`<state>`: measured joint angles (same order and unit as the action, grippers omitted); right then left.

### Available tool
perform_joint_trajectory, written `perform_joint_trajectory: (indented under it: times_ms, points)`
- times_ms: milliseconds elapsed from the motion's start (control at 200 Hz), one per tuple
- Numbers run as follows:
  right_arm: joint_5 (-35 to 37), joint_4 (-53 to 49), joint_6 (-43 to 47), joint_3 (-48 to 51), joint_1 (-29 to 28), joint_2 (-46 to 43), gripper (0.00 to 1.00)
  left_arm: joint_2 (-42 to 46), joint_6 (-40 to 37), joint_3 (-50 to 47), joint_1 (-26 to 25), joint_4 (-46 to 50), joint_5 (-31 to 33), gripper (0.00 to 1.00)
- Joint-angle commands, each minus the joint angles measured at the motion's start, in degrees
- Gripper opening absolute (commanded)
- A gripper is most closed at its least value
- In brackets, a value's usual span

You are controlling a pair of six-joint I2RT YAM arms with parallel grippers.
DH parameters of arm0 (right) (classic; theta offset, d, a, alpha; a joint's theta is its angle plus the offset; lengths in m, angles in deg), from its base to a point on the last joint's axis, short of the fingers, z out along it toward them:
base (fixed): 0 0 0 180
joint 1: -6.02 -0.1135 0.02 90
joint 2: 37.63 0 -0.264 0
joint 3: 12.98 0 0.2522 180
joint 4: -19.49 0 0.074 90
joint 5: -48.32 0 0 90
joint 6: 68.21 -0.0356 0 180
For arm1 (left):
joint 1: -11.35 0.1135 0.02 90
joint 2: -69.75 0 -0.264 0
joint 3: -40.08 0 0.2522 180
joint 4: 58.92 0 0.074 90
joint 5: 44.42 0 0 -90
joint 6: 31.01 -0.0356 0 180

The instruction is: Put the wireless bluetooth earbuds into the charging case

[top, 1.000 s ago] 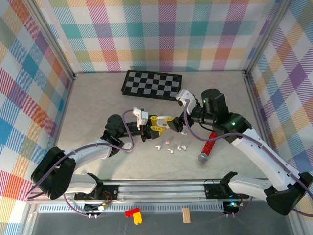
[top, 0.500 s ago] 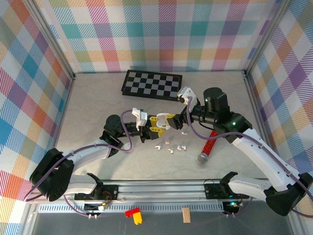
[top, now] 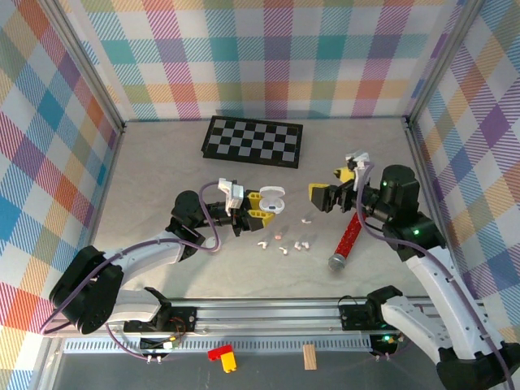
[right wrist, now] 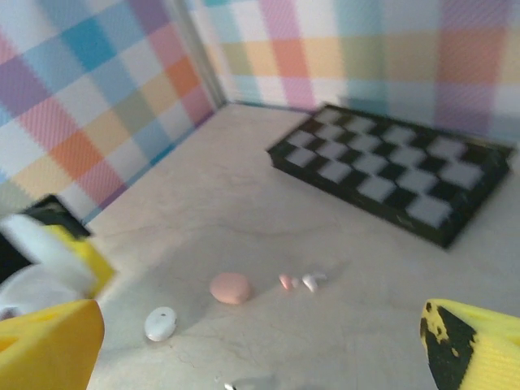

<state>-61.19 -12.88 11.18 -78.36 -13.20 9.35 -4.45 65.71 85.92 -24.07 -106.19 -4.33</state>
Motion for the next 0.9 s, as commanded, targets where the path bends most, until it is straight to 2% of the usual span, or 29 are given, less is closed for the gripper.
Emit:
perform_joint_trajectory:
  times_ms: [0,220,425,665,895]
  points:
    - [0.6,-2.6,-10.8,4.7,0.7,0.4,0.99,-0.6,1.6,-0.6,1.4,-5.6,-0.2,0.28]
    - [-1.3,-2.0,-21.0,12.8,0.1,6.8,0.87,-0.4,2.4,-1.7,3.0,-7.0,0.0,0.28]
    - [2.0,0.9,-24.5,15.8,-6.7,14.9,0.71,1.4,1.6,-2.6,4.0,-5.3,0.4,0.28]
    - [5.1,5.5,-29.1,17.6,-14.0,22.6,0.72,3.2,-0.3,-2.5,4.0,-1.5,0.5,0.28]
    - [6.3,4.9,-30.8,15.9,-16.3,27.6,0.67,5.9,-2.5,-3.1,4.1,2.5,1.4,0.28]
